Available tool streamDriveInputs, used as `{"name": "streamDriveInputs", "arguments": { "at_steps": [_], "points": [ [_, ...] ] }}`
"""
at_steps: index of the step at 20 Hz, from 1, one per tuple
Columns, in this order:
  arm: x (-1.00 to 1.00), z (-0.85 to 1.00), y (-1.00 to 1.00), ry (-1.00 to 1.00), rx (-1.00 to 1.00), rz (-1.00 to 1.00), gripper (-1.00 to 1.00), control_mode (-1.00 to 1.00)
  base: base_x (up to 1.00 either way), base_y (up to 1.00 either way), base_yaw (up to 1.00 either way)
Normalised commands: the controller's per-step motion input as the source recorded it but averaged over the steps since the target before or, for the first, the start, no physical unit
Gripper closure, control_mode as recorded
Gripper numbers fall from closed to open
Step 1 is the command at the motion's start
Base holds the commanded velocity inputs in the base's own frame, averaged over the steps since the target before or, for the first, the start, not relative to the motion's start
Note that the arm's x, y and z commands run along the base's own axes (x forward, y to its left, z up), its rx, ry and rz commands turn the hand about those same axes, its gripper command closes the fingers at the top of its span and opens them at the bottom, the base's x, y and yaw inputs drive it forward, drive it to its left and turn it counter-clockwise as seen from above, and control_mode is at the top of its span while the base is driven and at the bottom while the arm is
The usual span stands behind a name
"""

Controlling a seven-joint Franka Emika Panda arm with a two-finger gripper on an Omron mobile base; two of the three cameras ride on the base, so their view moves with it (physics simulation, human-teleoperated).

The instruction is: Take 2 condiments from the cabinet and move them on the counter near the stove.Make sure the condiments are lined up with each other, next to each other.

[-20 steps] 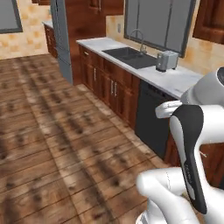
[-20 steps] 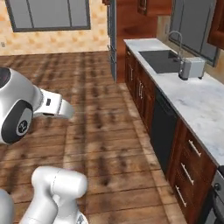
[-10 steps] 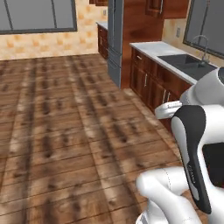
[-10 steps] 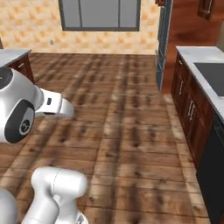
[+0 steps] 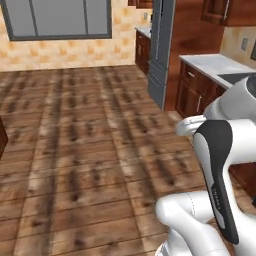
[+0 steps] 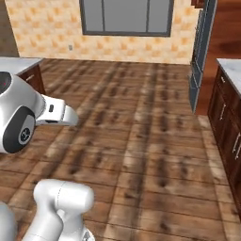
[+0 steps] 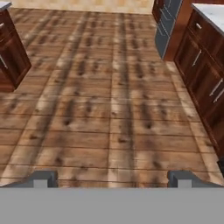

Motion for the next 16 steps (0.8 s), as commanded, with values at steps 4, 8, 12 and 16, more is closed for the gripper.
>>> {"name": "streamDriveInputs", "arguments": {
  "at_steps": [4,8,12,16],
  "points": [
    [0.0,0.0,0.0,0.0,0.0,0.0,-1.0,1.0,1.0,0.04,0.09],
    [0.0,0.0,0.0,0.0,0.0,0.0,-1.0,1.0,1.0,0.11,0.0],
    [0.0,0.0,0.0,0.0,0.0,0.0,-1.0,1.0,1.0,0.06,0.0],
    [0.0,0.0,0.0,0.0,0.0,0.0,-1.0,1.0,1.0,0.12,0.0]
  ]
}}
